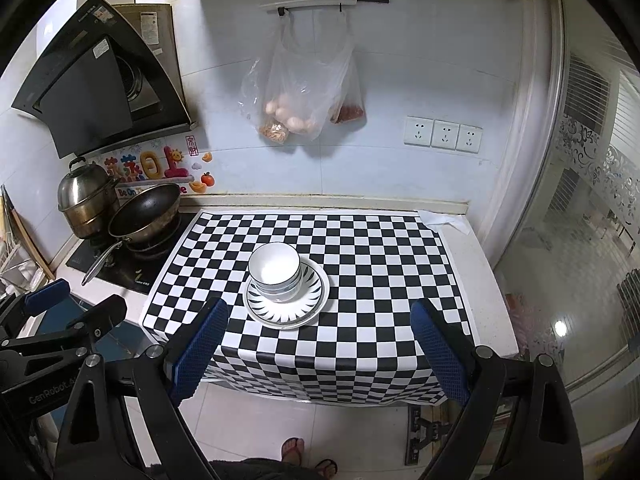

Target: Organize plates and bowls

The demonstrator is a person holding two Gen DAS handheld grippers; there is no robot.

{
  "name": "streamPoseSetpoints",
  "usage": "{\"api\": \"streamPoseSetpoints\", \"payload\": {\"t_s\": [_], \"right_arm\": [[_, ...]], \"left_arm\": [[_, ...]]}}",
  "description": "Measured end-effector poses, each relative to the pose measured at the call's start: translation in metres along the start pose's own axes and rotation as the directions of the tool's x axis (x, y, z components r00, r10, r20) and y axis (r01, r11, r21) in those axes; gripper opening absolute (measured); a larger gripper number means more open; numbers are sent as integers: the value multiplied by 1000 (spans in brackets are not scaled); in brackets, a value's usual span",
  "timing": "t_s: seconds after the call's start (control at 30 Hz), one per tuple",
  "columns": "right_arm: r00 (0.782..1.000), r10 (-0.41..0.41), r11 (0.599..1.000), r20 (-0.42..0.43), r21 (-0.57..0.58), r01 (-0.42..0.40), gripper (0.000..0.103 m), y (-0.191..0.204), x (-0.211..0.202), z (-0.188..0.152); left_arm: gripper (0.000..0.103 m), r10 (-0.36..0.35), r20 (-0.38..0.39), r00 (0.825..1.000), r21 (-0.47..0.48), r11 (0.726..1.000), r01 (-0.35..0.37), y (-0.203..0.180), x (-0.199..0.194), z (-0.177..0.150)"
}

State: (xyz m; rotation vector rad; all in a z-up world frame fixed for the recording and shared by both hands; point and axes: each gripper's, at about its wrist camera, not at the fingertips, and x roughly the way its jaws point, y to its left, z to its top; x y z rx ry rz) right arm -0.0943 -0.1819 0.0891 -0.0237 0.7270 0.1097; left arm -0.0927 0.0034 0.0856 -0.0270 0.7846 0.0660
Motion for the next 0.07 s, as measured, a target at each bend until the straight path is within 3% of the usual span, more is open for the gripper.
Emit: {"api": "streamPoseSetpoints", "payload": {"t_s": [0.07], "right_arm": [[1000, -1, 1000, 0, 0, 1, 95, 1, 0, -1]], "left_arm": [[88, 2, 1, 1000, 1, 1000, -2, 0, 0, 0]]}}
